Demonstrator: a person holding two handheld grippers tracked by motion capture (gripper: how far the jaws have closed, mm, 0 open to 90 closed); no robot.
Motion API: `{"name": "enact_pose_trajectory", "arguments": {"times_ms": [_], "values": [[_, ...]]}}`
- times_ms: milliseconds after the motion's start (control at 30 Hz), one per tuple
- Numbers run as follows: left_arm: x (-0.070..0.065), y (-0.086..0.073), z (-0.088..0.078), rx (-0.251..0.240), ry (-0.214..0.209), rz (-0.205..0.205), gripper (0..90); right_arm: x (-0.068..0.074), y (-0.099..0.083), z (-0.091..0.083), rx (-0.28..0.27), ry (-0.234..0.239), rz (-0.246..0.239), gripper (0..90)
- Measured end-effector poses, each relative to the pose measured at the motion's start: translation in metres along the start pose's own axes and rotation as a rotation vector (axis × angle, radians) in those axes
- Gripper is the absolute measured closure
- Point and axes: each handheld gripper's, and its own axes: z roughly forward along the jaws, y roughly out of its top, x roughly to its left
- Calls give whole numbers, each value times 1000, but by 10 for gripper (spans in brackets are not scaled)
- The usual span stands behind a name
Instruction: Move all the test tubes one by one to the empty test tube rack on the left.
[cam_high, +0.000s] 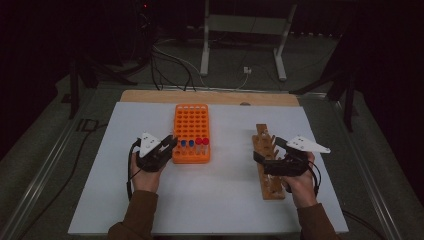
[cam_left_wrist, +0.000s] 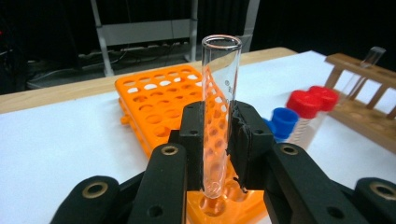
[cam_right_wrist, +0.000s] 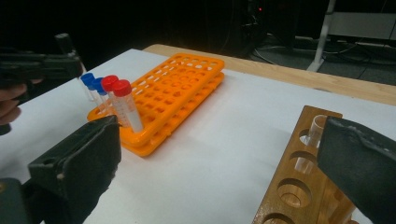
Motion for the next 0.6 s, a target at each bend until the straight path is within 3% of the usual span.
{"name": "enact_pose_trajectory", "arguments": {"times_ms": [333,600], "values": [[2,-3,17,16,25,-13,763,1,-1,1,6,2,-2,2],[3,-9,27,78,29,13,764,1,-2,2,9,6,-3,2]]}}
